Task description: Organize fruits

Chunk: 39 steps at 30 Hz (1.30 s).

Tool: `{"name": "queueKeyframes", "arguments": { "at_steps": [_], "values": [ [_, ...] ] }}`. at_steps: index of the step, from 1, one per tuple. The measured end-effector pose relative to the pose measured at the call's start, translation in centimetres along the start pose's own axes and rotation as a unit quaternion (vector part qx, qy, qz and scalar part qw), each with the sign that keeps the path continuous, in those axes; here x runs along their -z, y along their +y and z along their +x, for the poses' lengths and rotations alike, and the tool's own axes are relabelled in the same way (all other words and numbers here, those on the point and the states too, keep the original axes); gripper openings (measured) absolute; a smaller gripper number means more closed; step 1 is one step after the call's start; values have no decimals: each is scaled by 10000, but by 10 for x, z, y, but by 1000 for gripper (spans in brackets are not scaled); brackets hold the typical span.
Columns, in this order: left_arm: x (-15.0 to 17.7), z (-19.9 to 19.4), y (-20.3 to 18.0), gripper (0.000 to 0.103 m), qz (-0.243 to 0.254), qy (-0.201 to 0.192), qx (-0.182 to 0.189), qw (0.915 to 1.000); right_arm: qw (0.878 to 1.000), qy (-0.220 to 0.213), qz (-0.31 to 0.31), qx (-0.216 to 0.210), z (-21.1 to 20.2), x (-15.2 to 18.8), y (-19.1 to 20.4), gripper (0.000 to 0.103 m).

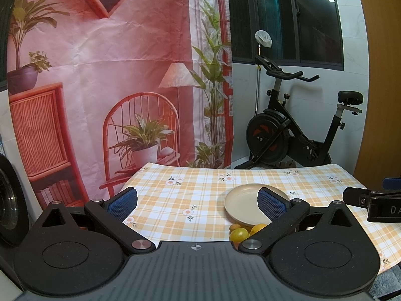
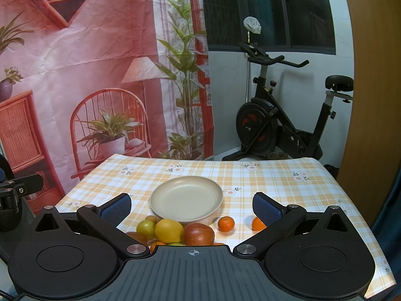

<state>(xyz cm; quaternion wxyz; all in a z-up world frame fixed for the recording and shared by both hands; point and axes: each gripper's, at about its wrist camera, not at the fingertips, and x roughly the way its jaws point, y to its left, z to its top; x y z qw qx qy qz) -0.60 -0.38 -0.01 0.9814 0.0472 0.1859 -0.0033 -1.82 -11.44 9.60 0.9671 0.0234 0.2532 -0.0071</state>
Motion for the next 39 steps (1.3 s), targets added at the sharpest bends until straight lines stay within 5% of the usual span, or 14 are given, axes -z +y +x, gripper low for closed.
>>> {"name": "queueKeyframes", "arguments": {
  "at_steps": [28,39],
  "values": [
    [4,7,1,103,0,105,-59,9999,10000,-1,33,-49,-2,2,-12,103],
    [15,37,8,102,-47,414,-90,9991,9976,-657,-185,81,23,39,-22,103]
  ]
}}
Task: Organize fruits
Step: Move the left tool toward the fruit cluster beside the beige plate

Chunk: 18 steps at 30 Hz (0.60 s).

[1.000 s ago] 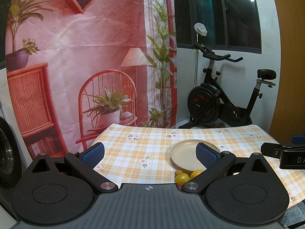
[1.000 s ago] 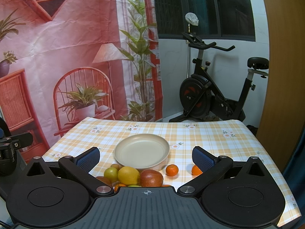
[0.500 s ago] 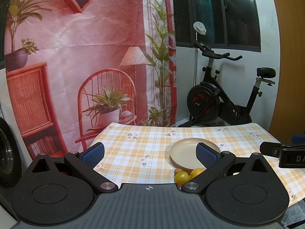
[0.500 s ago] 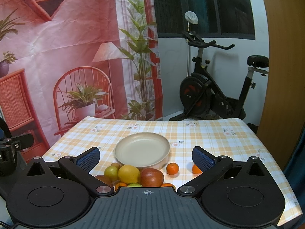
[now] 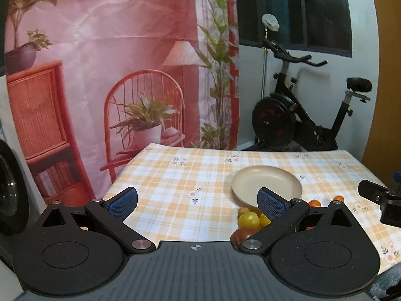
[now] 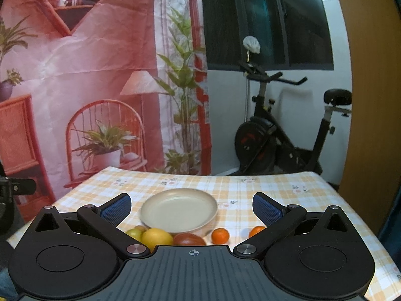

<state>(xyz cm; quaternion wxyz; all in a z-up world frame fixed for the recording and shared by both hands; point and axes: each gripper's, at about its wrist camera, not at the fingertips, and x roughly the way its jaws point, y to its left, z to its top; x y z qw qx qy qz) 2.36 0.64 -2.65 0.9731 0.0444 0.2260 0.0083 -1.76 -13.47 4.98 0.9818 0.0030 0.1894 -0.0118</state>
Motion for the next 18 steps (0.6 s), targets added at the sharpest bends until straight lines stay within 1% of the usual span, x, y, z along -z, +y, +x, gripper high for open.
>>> {"name": "queueKeyframes", "arguments": {
  "at_steps": [2,4,6,10,11,14,18],
  "values": [
    [2,5,-2,102,76,-50,-64,9999,9999,-50,-89,54,6,9,1,103],
    [5,11,-4,98,105,-95,-60,9999,9998,-65,-185,36,13,17,3,103],
    [8,18,-5,94,105,-128,-50,9999,9997,12,-244,-62,21,23,6,103],
    [17,32,-9,93,144,-200,-108,9996,9984,267,-390,-303,43,35,12,103],
    [20,35,-11,91,170,-192,-97,9996,9980,305,-399,-375,48,39,13,103],
    [32,52,-12,86,132,61,5,9999,9967,428,-466,-500,62,51,16,103],
    [44,67,-11,84,67,377,138,9992,9942,635,-610,-624,76,65,21,103]
  ]
}}
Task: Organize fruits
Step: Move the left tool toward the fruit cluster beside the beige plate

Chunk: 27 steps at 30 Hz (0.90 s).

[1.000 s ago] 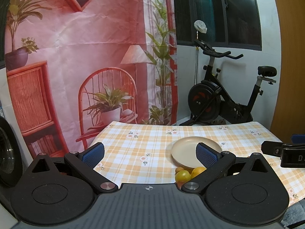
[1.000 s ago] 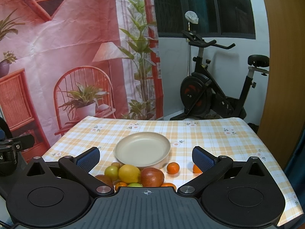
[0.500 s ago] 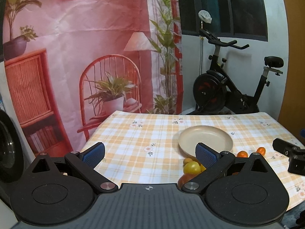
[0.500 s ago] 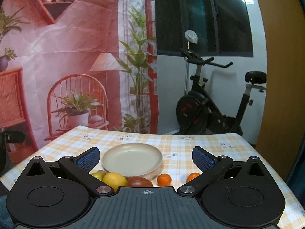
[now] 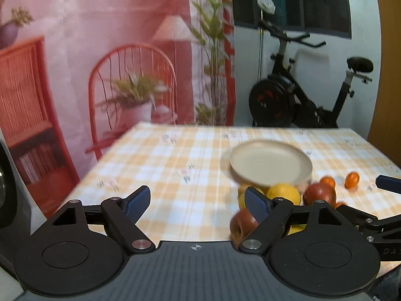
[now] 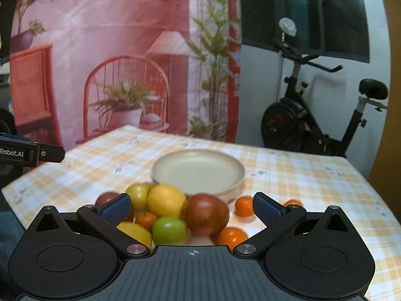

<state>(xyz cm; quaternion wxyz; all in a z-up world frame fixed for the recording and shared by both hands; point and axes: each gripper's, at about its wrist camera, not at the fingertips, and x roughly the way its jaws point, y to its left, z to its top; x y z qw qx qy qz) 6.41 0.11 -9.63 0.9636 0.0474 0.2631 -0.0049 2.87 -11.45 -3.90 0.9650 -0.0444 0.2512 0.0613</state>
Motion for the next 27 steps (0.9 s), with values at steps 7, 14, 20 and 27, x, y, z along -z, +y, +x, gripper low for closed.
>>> {"name": "queueKeyframes", "arguments": {
  "at_steps": [7,14,20,27],
  "values": [
    [14,16,2,82,-98,410,401,9983,9983,432,-23,-389,17,17,3,102],
    [21,24,2,77,-187,626,626,9959,9946,777,-60,-691,24,28,5,102],
    [22,26,1,76,-253,748,742,9941,9920,954,17,-821,27,31,3,102],
    [26,31,2,72,-394,896,906,9911,9863,1266,149,-1043,36,38,-1,101]
  ]
}}
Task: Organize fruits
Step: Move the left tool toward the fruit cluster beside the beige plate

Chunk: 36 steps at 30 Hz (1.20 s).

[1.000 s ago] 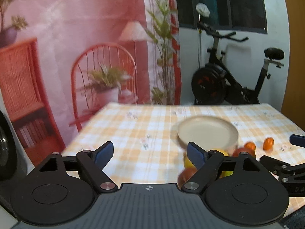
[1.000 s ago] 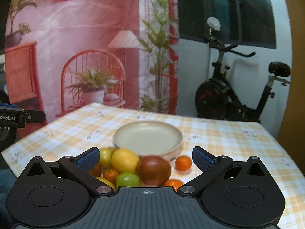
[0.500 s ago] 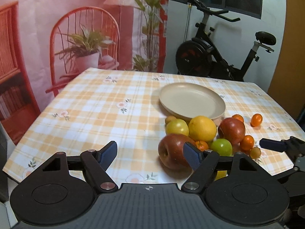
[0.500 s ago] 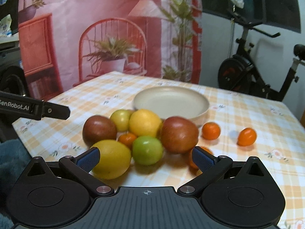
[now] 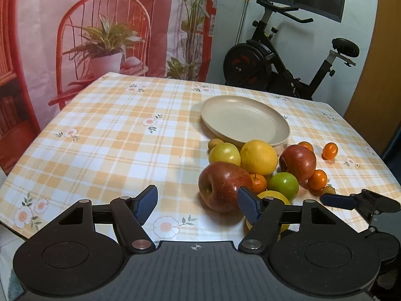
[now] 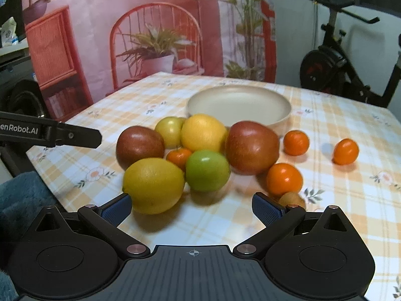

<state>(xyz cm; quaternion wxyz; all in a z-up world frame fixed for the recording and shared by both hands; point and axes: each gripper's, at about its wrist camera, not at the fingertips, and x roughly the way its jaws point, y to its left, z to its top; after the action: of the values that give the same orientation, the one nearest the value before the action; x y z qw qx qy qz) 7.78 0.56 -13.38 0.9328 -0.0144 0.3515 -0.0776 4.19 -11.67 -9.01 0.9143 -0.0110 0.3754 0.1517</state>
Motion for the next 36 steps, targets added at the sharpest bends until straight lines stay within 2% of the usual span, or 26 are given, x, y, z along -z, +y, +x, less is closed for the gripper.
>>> {"name": "queueKeyframes", "arguments": {
  "at_steps": [4,11,18,24,29,36],
  "values": [
    [0,4,1,66,-76,91,131,9998,9996,84,-191,-184,2,1,7,94],
    [2,7,-4,60,-40,131,326,9994,9979,217,-479,-375,4,3,18,71],
    [2,13,-7,56,-6,249,615,9978,9969,288,-543,-499,8,4,18,65],
    [-2,17,-13,55,25,333,1098,9934,9964,315,-552,-561,12,6,17,63],
    [-2,26,-27,55,213,549,1431,9880,9965,286,-534,-581,12,6,15,63],
    [2,38,-35,55,351,877,1440,9851,9965,270,-515,-603,12,7,14,63]
  ]
}}
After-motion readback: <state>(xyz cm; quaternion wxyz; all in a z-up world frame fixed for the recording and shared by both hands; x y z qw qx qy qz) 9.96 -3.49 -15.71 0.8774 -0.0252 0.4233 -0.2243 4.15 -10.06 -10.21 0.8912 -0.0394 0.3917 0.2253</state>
